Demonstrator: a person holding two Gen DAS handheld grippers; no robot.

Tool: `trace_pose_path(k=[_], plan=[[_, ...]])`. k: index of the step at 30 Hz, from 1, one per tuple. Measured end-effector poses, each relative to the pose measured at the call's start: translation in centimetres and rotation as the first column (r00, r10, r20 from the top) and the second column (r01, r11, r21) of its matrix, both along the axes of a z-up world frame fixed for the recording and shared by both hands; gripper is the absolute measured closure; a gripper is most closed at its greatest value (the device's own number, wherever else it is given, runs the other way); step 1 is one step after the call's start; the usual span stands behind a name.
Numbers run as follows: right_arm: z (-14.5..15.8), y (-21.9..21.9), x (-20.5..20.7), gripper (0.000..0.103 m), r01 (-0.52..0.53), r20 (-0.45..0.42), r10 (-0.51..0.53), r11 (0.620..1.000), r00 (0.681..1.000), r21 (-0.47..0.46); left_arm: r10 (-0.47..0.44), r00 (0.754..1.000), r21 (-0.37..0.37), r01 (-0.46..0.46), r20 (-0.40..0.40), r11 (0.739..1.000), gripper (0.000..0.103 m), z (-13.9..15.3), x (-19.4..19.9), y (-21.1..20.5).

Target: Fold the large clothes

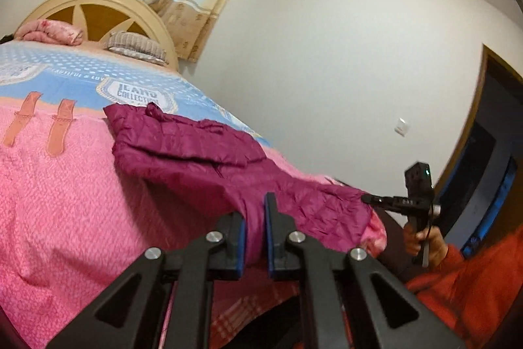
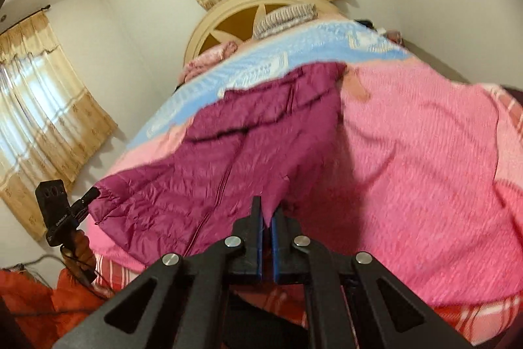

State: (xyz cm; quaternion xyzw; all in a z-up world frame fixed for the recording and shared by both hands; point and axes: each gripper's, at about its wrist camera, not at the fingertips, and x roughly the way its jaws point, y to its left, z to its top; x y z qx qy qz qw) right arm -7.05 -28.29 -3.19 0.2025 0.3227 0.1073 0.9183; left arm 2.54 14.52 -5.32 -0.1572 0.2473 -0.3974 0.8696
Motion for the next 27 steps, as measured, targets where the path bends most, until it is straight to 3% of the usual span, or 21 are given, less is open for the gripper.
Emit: trace_pose_path(k=[3, 6, 16, 22, 27], plan=[[2.0, -1.4, 2.5, 0.100, 0.025, 0.036, -0.026, 1.000, 0.999, 0.010, 0.068, 0.998, 0.051, -0.067, -0.014, 0.996, 0.093, 1.2, 3.3, -0.6], [3.4, -2.3, 6.1, 0.100, 0.047, 0.049, -0.048, 0.999, 0.998, 0.018, 0.147, 0.986, 0.078, -0.141, -0.076, 0.987, 0.093, 1.6, 8.2, -0.9], [5.2, -4.0, 20.4, 0.100, 0.114, -0.002, -0.114, 0.993, 0.994, 0.027, 0.301, 0.913, 0.113, -0.280, -0.276, 0.953, 0.093, -0.3, 22.6, -1.0], [4.0, -4.6, 30.1, 0.100, 0.184, -0.062, -0.184, 0.983, 0.981, -0.001, 0.378, 0.868, 0.164, -0.342, -0.321, 0.925, 0.093, -0.9, 28.7, -1.8], [1.0, -5.1, 38.0, 0.100, 0.230, -0.098, -0.233, 0.972, 0.968, -0.042, 0.441, 0.827, 0.197, -0.395, -0.349, 0.897, 0.093, -2.3, 34.1, -2.1]])
